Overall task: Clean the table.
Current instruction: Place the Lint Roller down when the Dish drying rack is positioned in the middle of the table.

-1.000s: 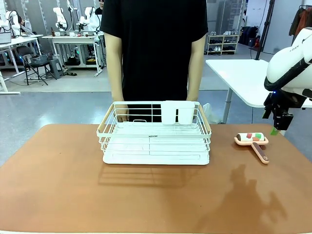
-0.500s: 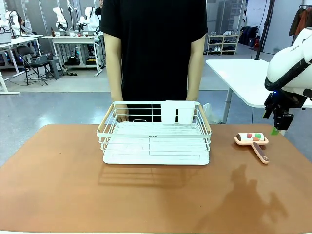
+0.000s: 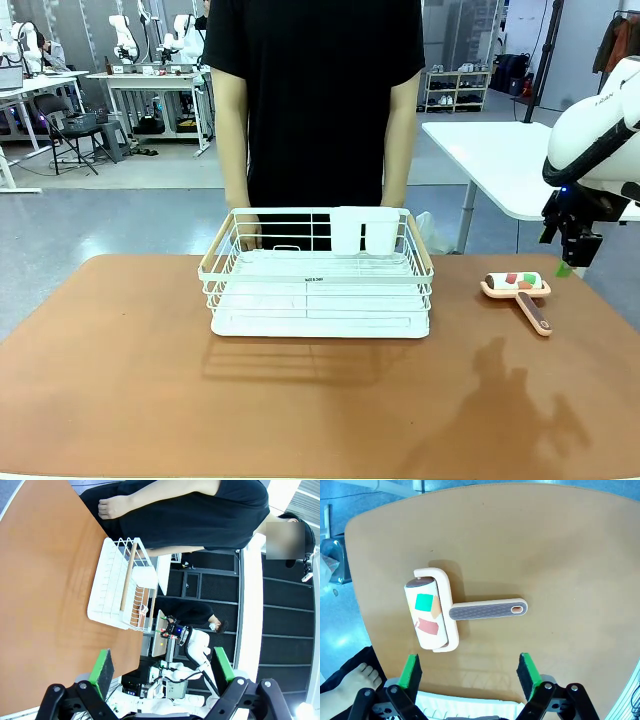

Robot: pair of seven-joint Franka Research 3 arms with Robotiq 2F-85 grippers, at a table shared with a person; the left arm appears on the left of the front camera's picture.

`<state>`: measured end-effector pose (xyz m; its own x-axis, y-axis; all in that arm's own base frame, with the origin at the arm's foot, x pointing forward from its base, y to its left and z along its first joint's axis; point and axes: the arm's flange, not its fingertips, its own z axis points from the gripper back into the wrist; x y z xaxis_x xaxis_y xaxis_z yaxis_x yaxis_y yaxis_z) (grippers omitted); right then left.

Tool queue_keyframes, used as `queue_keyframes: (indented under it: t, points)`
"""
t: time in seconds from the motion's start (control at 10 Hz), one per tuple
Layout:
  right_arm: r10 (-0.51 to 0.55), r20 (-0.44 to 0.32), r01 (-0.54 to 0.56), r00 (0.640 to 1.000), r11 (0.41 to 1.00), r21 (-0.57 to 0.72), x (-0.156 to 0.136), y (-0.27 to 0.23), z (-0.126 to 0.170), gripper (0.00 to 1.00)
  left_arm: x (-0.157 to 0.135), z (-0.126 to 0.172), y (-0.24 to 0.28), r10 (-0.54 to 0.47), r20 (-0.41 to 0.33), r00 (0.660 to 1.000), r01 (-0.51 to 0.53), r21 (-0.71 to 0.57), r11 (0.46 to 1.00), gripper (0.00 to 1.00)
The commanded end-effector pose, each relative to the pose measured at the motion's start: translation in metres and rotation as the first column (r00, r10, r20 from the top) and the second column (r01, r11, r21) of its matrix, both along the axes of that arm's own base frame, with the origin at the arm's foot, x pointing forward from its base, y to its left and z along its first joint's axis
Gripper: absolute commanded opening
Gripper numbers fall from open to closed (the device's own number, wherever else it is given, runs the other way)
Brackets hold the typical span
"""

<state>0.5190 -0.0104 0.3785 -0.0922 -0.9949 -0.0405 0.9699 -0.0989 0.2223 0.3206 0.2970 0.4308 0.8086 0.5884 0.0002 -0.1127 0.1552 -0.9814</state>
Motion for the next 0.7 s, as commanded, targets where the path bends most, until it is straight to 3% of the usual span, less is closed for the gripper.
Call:
queue_keyframes:
  t: [0.0,0.6]
  points:
    - [0.005,0.0,-0.005,1.0,1.0,-0.003,-0.0003,0.0019,0.0,1.0,-0.0043,0.0001,0.0011,-0.008,0.013,1.0,0.008,-0.005,1.0,1.0]
    - [0.005,0.0,-0.005,1.0,1.0,-0.003,-0.0003,0.0019,0.0,1.0,-0.0043,0.0001,0.0011,-0.008,0.013,1.0,0.008,-0.005,1.0,1.0]
